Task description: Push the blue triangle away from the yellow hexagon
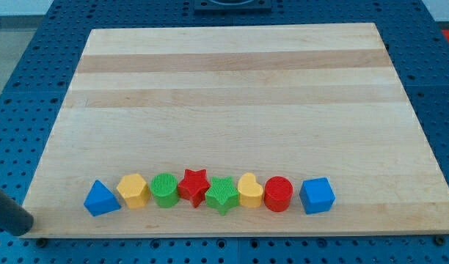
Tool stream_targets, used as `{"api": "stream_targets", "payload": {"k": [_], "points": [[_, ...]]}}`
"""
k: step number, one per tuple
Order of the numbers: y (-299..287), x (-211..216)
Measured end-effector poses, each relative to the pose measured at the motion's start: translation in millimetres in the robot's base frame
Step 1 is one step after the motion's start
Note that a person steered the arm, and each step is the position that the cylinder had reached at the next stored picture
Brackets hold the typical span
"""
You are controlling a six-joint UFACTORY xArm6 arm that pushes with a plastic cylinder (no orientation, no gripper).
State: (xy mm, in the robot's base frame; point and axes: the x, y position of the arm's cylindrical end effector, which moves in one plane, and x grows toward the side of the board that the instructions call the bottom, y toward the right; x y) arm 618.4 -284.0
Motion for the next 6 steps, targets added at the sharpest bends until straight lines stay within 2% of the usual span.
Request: {"api": "stream_targets", "payload": {"k": [2,6], "points": [[63,0],[109,-14]]}}
